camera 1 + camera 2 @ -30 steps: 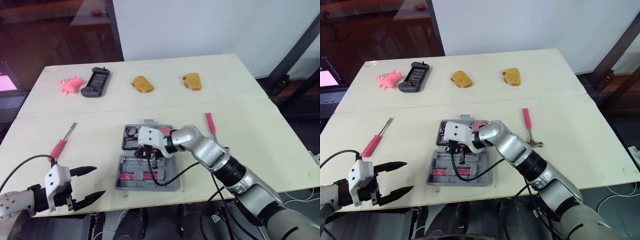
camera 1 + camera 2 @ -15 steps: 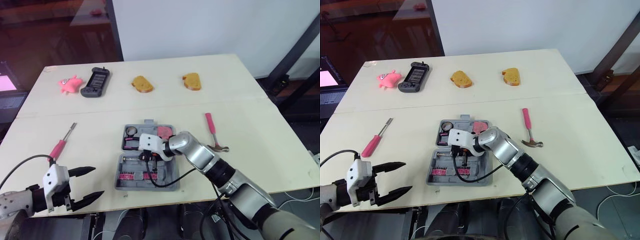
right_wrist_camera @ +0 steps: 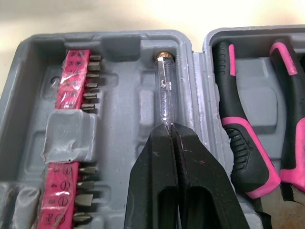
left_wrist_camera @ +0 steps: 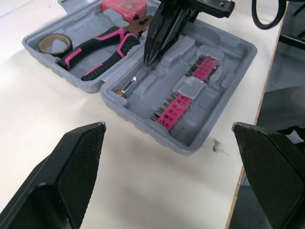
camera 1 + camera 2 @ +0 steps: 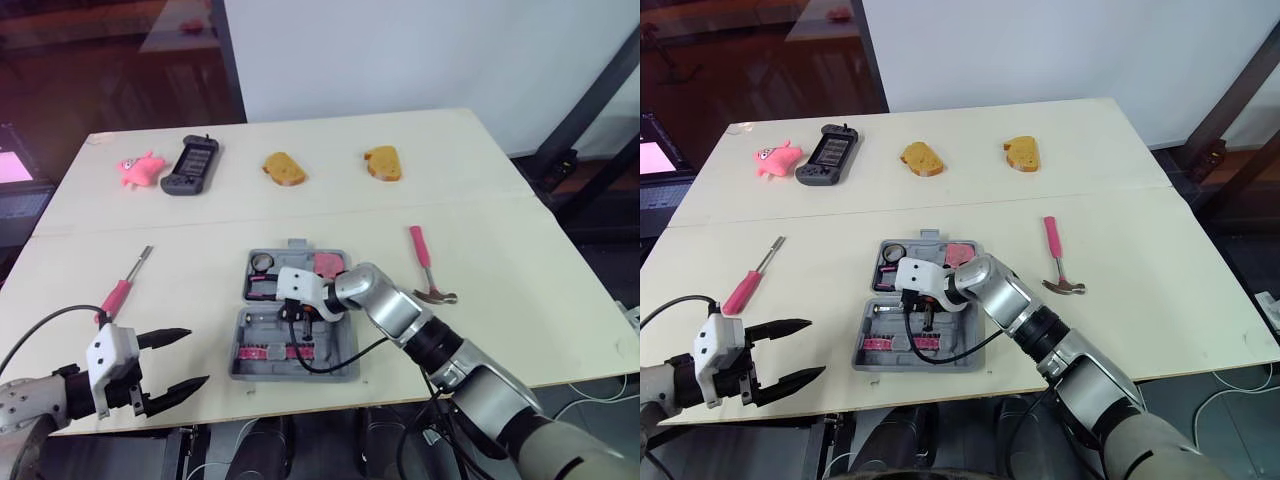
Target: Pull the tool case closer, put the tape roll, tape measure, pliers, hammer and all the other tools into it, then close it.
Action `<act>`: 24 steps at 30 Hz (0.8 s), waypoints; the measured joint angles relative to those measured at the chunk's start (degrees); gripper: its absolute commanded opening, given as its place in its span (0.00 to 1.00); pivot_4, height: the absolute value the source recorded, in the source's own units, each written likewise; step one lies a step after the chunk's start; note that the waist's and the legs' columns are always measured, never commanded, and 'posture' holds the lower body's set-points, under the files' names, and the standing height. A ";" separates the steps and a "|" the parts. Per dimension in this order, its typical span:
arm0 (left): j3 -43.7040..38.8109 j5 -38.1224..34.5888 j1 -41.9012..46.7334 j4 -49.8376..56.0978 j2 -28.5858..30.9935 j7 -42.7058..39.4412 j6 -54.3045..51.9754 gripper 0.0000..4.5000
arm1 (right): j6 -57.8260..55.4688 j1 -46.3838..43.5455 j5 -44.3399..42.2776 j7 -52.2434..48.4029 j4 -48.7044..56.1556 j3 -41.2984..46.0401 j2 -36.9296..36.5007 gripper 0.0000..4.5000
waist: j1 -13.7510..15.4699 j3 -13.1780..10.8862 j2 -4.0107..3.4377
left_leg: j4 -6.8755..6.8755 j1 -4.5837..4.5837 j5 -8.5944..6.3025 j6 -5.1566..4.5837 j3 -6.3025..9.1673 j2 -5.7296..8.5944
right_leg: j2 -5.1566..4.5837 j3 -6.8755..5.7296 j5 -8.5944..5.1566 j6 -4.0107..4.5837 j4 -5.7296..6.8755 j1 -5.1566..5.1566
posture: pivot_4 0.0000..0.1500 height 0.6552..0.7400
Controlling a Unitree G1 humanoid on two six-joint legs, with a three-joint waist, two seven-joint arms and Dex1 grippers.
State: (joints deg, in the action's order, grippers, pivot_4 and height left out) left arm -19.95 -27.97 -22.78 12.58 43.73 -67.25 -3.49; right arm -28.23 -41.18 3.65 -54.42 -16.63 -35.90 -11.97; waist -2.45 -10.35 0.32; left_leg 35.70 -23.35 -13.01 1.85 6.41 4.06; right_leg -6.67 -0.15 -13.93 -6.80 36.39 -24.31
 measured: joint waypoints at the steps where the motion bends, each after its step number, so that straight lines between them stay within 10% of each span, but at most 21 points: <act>1: 0.01 0.00 0.12 0.01 0.00 0.03 -0.02 1.00 | -0.50 0.00 -0.01 -0.08 -0.17 0.26 0.23 0.02 | 0.00 0.00 0.00 | 0.00 0.00 0.00 0.00 0.00 0.00 | 0.00 0.00 0.00 0.00 0.00 0.00 | 1.00 1.00; 24: 0.64 0.07 3.69 0.25 2.36 -1.41 -2.01 1.00 | 5.70 1.59 -6.28 -6.46 7.74 9.81 -4.04 0.02 | 0.11 0.32 0.08 | -0.02 0.03 0.00 0.00 0.02 -0.01 | -0.01 0.00 0.00 0.00 -0.02 0.08 | 1.00 1.00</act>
State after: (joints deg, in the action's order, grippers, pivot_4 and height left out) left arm -19.31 -27.90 -19.08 12.83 46.09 -68.67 -5.50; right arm -22.53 -39.59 -2.63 -60.88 -8.89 -26.09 -16.01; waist -2.35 -10.03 0.40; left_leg 35.68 -23.32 -13.01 1.85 6.43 4.06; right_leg -6.67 -0.15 -13.94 -6.80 36.37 -24.23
